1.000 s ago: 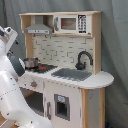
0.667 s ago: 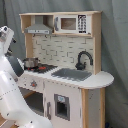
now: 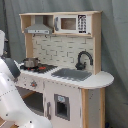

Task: Play with the kitchen

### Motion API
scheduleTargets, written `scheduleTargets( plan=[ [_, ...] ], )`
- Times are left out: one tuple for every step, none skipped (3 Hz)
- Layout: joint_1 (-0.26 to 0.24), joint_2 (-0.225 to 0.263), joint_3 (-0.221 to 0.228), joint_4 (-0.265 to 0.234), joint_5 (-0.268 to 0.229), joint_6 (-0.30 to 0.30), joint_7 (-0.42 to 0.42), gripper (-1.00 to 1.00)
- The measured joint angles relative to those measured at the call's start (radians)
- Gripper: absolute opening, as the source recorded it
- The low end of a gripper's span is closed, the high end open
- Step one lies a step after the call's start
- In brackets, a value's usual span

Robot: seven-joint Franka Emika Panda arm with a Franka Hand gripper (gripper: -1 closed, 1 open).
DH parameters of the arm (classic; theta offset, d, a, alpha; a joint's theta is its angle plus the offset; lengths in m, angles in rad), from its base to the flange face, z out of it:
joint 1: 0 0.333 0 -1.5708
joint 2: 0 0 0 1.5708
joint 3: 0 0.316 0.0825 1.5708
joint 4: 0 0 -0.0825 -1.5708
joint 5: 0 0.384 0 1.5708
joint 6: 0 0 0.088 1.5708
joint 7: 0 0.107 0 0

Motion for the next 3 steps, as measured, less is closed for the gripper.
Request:
scheduleTargets(
  plan=[
    [0.012, -0.037, 0.001, -0.003, -0.044, 0.092, -0.021, 1.0],
    [0.025, -0.058, 0.001, -0.003, -0.122, 0.163, -0.051, 1.0],
    [0.042, -0.06, 0.001, -0.004, -0.214, 0.198, -0.082, 1.0]
  ],
)
